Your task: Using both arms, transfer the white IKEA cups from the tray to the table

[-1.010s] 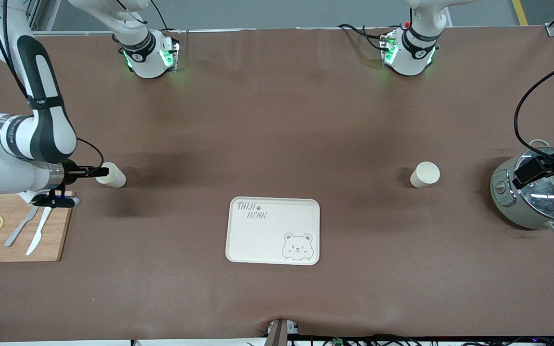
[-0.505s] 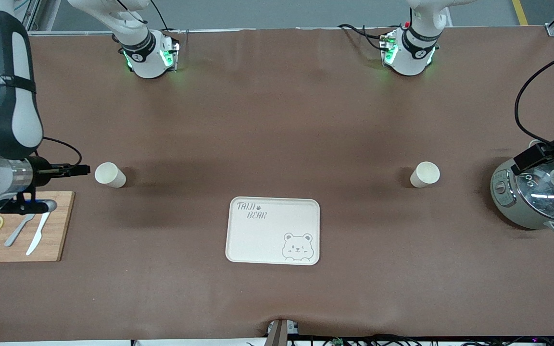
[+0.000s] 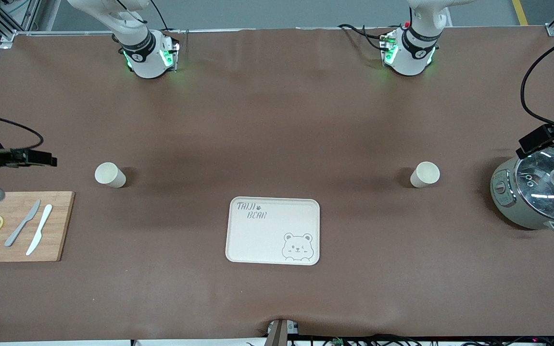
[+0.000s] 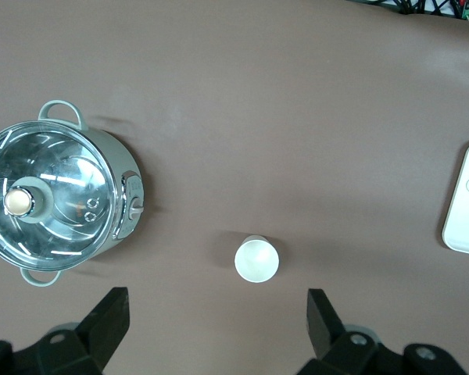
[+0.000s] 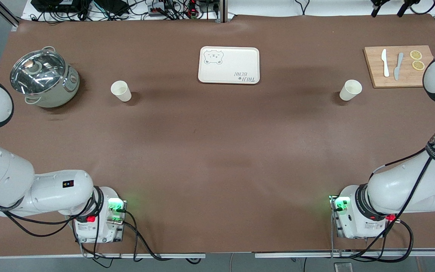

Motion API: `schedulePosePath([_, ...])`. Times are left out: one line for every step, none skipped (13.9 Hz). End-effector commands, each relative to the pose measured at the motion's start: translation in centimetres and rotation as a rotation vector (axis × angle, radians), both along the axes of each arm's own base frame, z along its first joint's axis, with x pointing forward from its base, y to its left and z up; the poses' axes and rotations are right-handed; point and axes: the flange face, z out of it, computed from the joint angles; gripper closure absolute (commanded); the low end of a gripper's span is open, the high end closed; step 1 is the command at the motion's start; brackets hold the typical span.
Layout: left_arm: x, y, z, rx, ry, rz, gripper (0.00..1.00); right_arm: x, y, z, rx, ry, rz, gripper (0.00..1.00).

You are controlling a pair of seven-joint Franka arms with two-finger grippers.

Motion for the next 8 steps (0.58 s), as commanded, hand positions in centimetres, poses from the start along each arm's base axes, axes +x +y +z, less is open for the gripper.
schedulePosePath([-0.4, 0.1, 0.3, -0.020, 0.007, -0.020, 0.00, -3.6, 1.0, 4.5, -0.003, -0.036, 0.024, 0.00])
schedulePosePath([-0.4, 0.1, 0.4, -0.020, 0.006, -0.020, 0.00, -4.9, 0.6, 5.6, -0.002, -0.047, 0.018, 0.00])
schedulePosePath([-0.4, 0.1, 0.4, -0.020, 0.006, -0.021, 0.00, -6.2, 0.2, 6.7, -0.001, -0.067, 0.011, 0.00])
schedulePosePath([-0.3, 0.1, 0.3, -0.019, 0.006, -0.021, 0.00, -7.2, -0.1, 7.6, -0.004, -0.082, 0.006, 0.00])
schedulePosePath([-0.2, 0.1, 0.1, -0.020, 0.007, -0.021, 0.00, -8.0, -0.5, 8.3, -0.014, -0.092, 0.000, 0.00])
schedulePosePath([-0.2, 0.1, 0.0, -0.018, 0.009, -0.021, 0.00, -9.0, -1.3, 9.3, -0.029, -0.106, -0.015, 0.00])
schedulePosePath([-0.2, 0.1, 0.0, -0.018, 0.009, -0.021, 0.00, -9.9, -1.5, 9.8, -0.030, -0.112, -0.023, 0.00])
schedulePosePath([-0.2, 0.1, -0.1, -0.020, 0.010, -0.021, 0.00, -11.4, -2.4, 10.5, -0.029, -0.125, -0.044, 0.00])
